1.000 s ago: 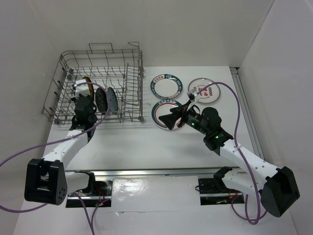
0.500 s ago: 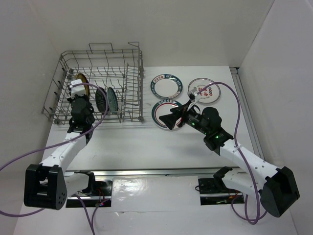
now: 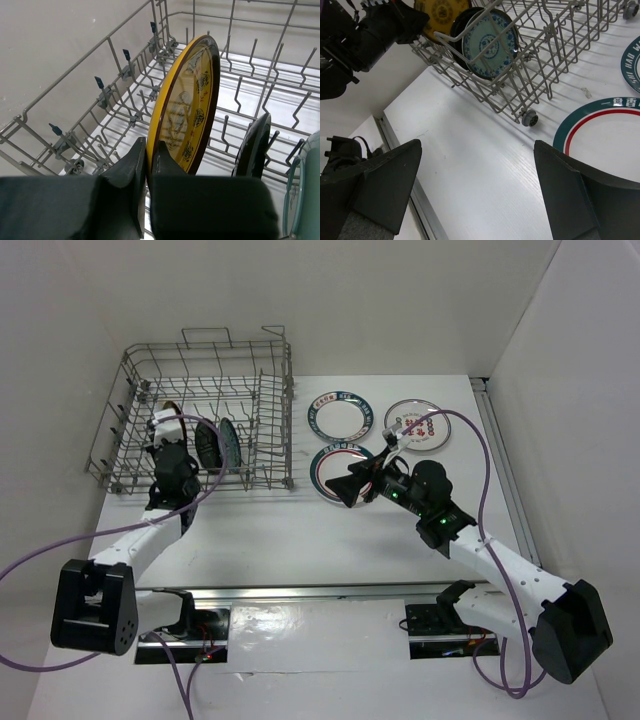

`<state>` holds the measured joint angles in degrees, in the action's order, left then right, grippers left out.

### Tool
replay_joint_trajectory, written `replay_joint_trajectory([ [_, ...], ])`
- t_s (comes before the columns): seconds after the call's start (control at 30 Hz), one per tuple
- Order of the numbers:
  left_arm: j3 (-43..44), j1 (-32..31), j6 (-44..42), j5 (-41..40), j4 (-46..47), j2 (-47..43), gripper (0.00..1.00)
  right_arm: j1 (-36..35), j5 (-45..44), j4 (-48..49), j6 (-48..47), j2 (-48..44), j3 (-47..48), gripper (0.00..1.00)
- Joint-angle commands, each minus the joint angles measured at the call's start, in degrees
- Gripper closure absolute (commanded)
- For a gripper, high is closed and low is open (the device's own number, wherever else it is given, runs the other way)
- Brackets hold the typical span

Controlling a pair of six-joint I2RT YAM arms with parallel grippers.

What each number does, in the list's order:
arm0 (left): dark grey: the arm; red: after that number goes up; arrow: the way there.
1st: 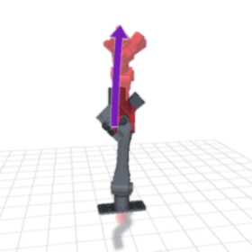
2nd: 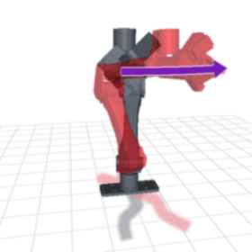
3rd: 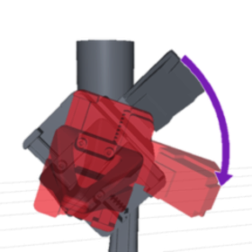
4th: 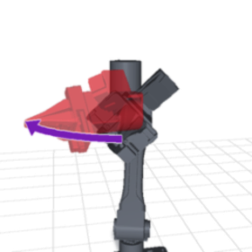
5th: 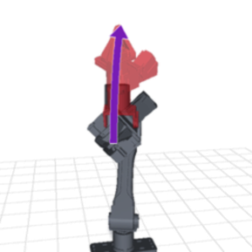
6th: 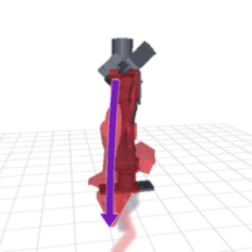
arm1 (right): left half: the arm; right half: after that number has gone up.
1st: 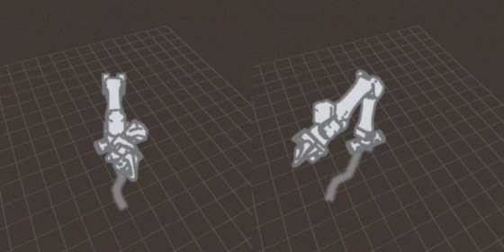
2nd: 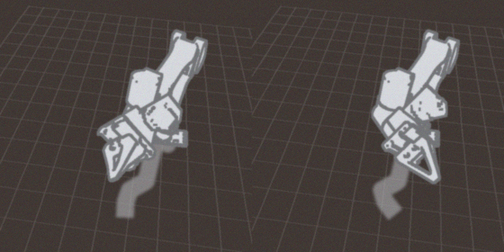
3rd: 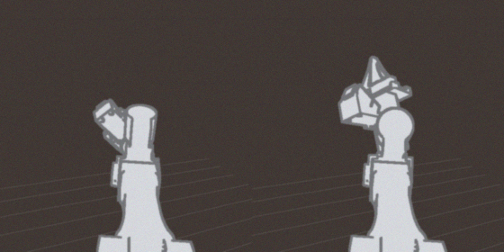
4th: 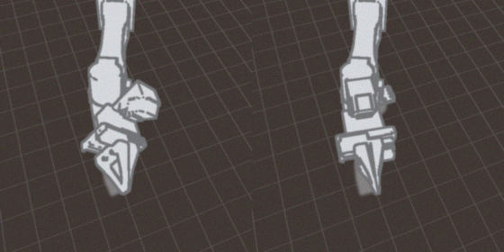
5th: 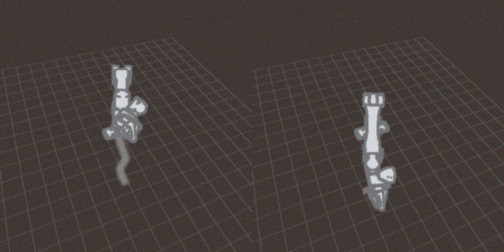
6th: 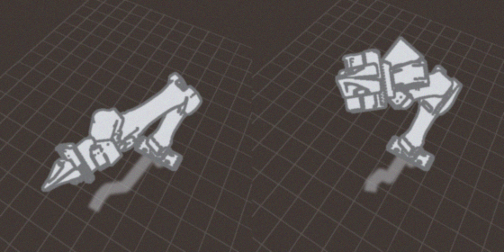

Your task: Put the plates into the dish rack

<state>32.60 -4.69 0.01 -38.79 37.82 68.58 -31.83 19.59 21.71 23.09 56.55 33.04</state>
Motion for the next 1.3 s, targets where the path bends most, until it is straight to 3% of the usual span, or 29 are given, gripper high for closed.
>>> replay_joint_trajectory([
  [0.0,0.0,-0.5,-0.6,-0.2,4.9,1.0,1.0,0.4,1.3,3.3,-0.1,-1.2,-0.1,0.0],
  [0.23,1.6,-2.3,-1.7,1.1,3.0,4.4,1.0,0.4,1.3,3.3,-0.1,-1.8,-0.6,0.0],
  [0.4,1.6,-2.3,-1.2,-0.2,2.5,4.9,0.77,0.4,1.3,3.3,-0.1,-2.3,-0.6,0.0],
  [0.63,2.1,-2.3,-0.1,-2.2,2.0,4.4,0.61,0.4,1.3,3.9,-0.1,-1.8,-0.6,0.0],
  [0.67,2.6,-2.3,-0.1,-2.8,2.0,4.4,0.54,0.4,1.3,3.9,-0.1,-1.8,-0.6,0.0],
  [0.83,3.9,-2.3,1.0,-5.9,0.9,2.2,0.37,0.4,-0.7,2.4,-0.1,-1.8,-0.6,0.0],
  [0.87,4.4,-2.3,1.0,-6.8,0.4,1.4,0.3,0.4,-2.4,1.4,-0.1,-1.8,-0.6,0.0],
  [0.9,6.4,-2.3,1.0,-9.1,-0.5,0.5,0.09,0.4,-7.4,0.3,-0.1,-1.8,-0.1,0.0],
  [0.93,7.9,-2.3,1.0,-9.8,-4.0,-0.5,0.0,0.4,-9.9,-2.3,-0.1,-1.2,-0.1,0.0],
  [0.97,9.8,-2.3,1.7,-9.8,-7.1,-3.0,0.0,0.4,-12.3,-4.2,0.5,0.5,1.1,0.0],
  [1.03,17.2,-2.3,6.1,-7.0,-15.4,-5.7,0.0,1.0,-20.2,-8.9,2.4,3.5,4.6,0.0],
  [1.07,19.9,-2.3,7.9,-3.9,-25.2,-7.1,0.0,3.1,-21.8,-12.9,3.4,7.4,5.5,0.0],
  [1.1,22.1,-2.3,9.0,-0.2,-28.6,-8.4,0.0,5.1,-22.4,-14.1,4.9,9.3,6.0,0.0],
  [1.13,25.2,-2.3,10.8,6.2,-31.1,-10.9,0.0,7.6,-18.5,-14.1,7.7,11.0,5.5,0.0],
  [1.2,27.2,-2.3,12.9,10.6,-35.3,-12.7,0.0,15.0,-13.8,-11.0,11.3,14.2,3.0,0.0],
  [1.27,30.3,-2.9,16.2,16.7,-38.3,-13.9,0.0,17.9,-11.0,-6.4,14.3,14.7,-1.6,0.01],
])
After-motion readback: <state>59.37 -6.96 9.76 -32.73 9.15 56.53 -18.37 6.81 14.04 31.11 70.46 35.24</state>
